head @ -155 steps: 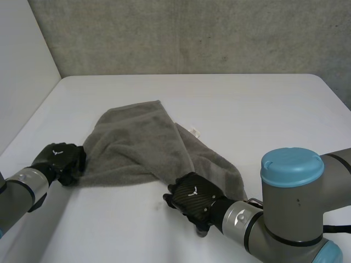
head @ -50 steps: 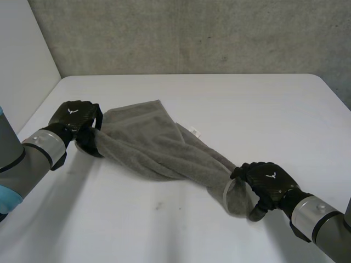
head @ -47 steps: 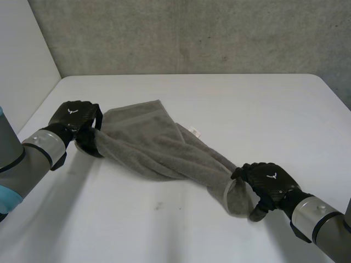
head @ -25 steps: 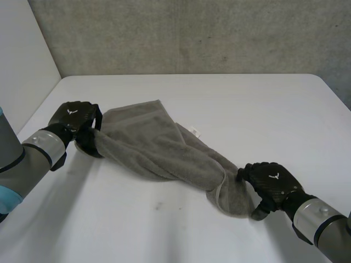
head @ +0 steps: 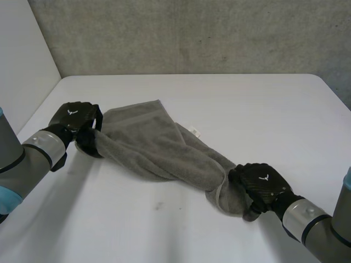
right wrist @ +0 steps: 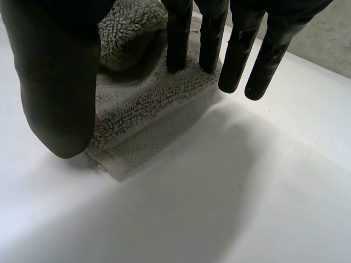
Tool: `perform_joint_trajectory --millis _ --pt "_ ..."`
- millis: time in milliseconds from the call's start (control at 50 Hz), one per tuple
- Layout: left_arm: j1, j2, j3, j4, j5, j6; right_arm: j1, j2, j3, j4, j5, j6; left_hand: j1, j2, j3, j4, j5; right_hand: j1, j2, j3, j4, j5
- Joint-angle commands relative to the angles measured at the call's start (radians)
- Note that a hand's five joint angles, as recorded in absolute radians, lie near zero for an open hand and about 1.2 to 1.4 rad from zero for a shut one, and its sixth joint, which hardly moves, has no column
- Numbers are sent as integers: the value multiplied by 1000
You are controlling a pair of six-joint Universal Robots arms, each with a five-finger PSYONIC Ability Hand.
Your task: Fold the towel.
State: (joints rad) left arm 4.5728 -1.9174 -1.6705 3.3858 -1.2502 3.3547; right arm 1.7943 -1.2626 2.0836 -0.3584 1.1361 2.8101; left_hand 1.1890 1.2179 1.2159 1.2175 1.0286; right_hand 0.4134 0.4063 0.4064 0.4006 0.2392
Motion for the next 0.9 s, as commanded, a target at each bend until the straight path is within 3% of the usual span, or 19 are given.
perform_joint_trajectory --millis 20,420,620,900 --pt "0 1 -2 0 0 0 22 32 -30 -27 22 -12 207 178 180 179 193 77 84 84 89 76" --pt "-2 1 -3 0 0 -1 22 74 -63 -36 62 -86 207 178 180 179 193 285 292 292 298 285" --pt "-2 3 -3 0 0 0 22 77 -85 -31 67 -84 207 178 180 179 193 623 630 630 635 622" --pt "-2 6 -3 0 0 -1 39 77 -102 -31 74 -84 207 178 180 179 193 620 627 627 633 620"
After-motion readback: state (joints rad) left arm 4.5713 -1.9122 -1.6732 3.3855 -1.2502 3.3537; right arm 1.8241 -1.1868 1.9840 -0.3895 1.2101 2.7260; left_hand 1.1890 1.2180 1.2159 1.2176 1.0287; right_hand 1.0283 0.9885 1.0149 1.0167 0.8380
